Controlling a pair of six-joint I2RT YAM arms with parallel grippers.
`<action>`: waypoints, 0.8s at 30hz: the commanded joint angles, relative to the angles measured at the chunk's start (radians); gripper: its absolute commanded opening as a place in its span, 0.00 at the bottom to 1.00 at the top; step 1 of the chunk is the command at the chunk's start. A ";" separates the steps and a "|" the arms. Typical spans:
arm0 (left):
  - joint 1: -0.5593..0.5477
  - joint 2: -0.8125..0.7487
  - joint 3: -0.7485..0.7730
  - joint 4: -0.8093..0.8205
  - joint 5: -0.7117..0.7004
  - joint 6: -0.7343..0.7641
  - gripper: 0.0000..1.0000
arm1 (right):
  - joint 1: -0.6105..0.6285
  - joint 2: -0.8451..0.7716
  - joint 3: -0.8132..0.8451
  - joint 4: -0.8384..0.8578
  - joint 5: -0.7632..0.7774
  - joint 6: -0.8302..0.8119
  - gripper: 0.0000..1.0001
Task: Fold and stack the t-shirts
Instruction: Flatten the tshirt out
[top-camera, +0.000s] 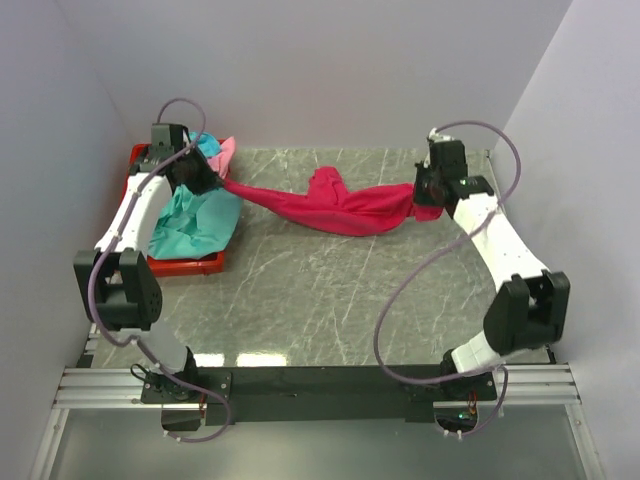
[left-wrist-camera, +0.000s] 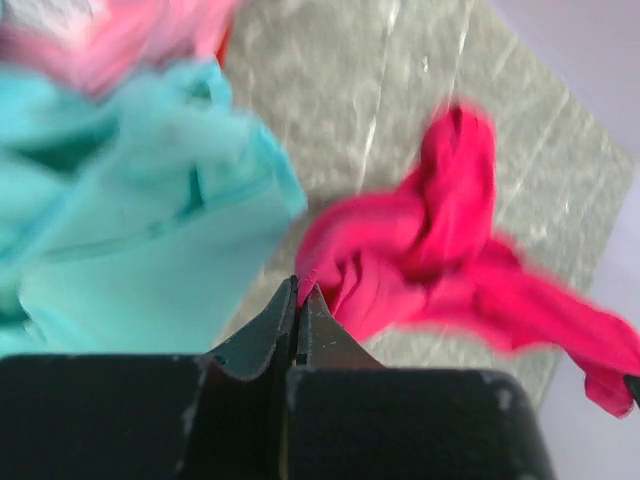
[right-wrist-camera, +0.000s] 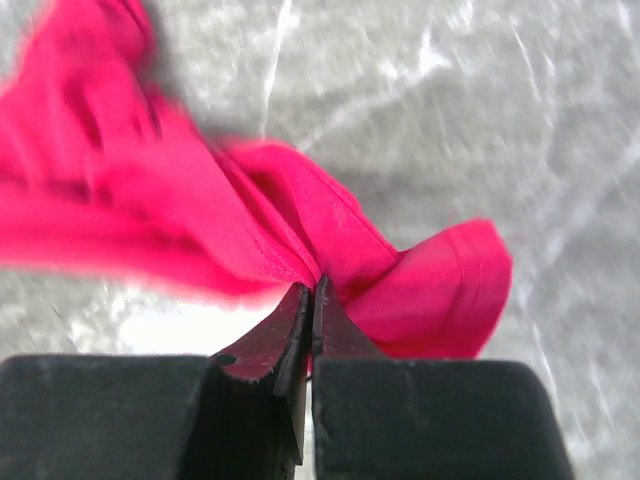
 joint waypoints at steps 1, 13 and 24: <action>-0.004 -0.112 -0.105 0.046 0.092 -0.002 0.01 | 0.034 -0.066 -0.132 -0.085 0.165 0.003 0.00; -0.075 -0.231 -0.352 -0.019 0.091 0.099 0.01 | 0.034 -0.109 -0.281 -0.119 0.219 0.127 0.55; -0.075 -0.251 -0.342 -0.042 0.052 0.087 0.01 | 0.057 0.171 0.078 0.012 -0.102 0.075 0.64</action>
